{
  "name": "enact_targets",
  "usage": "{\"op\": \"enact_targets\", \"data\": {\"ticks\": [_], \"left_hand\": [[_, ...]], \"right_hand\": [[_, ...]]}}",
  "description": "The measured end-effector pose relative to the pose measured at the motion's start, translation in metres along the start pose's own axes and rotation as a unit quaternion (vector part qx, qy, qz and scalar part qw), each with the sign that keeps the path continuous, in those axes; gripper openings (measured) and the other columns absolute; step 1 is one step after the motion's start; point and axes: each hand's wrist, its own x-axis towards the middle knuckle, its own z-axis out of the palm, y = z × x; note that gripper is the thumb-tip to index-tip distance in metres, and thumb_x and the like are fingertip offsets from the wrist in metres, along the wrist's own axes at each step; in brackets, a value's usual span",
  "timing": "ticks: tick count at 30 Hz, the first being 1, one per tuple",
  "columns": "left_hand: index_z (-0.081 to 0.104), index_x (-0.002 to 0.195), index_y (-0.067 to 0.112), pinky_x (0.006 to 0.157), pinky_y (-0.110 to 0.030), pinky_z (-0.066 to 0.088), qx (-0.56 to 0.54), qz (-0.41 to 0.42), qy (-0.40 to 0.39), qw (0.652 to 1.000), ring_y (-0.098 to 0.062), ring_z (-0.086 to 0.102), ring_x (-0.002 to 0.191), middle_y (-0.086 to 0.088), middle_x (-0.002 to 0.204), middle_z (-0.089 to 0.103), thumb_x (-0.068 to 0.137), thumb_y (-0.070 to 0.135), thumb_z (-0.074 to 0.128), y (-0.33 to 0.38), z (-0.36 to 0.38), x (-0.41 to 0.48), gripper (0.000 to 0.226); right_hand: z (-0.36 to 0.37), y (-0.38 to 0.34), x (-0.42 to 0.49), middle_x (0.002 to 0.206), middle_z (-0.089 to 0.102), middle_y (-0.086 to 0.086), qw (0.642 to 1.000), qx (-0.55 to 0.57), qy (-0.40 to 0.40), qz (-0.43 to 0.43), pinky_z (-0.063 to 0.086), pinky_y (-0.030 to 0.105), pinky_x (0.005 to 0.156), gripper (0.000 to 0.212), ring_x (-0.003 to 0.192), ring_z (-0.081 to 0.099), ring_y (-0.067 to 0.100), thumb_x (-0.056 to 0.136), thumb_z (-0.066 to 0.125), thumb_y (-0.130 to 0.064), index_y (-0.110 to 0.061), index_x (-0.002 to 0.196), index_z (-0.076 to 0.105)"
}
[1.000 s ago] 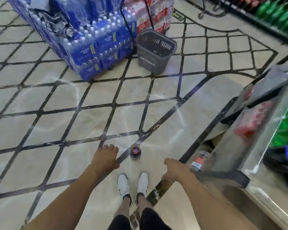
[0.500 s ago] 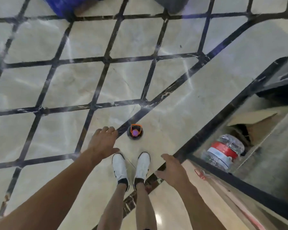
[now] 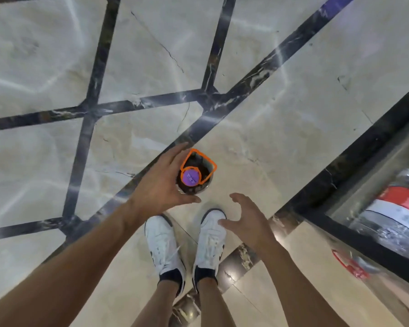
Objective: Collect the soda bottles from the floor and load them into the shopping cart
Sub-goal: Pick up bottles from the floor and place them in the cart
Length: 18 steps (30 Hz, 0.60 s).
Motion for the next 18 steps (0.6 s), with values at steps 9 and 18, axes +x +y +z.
{"op": "enact_targets", "data": {"ticks": [9,18], "left_hand": [[0.051,0.137,0.028,0.108,-0.041,0.048,-0.205,-0.086,0.155,0.963,-0.009,0.063,0.121,0.009,0.128,0.068,0.054,0.029,0.1,-0.026,-0.024,0.047,0.097],[0.05,0.133,0.032,0.099,-0.042,0.055,-0.248,-0.165,0.267,0.917,-0.005,0.066,0.11,0.016,0.118,0.067,0.062,0.048,0.092,-0.054,-0.047,0.096,0.083]], "right_hand": [[0.009,-0.017,0.064,0.142,0.053,-0.021,0.987,0.145,0.039,-0.048,0.04,0.022,0.1,0.087,0.131,0.046,-0.006,0.075,0.093,-0.041,-0.047,0.145,0.042],[0.038,-0.089,0.157,0.149,0.045,-0.01,0.965,0.21,0.067,-0.14,0.05,0.021,0.106,0.105,0.135,0.047,-0.003,0.065,0.101,-0.036,-0.038,0.152,0.043]]}}
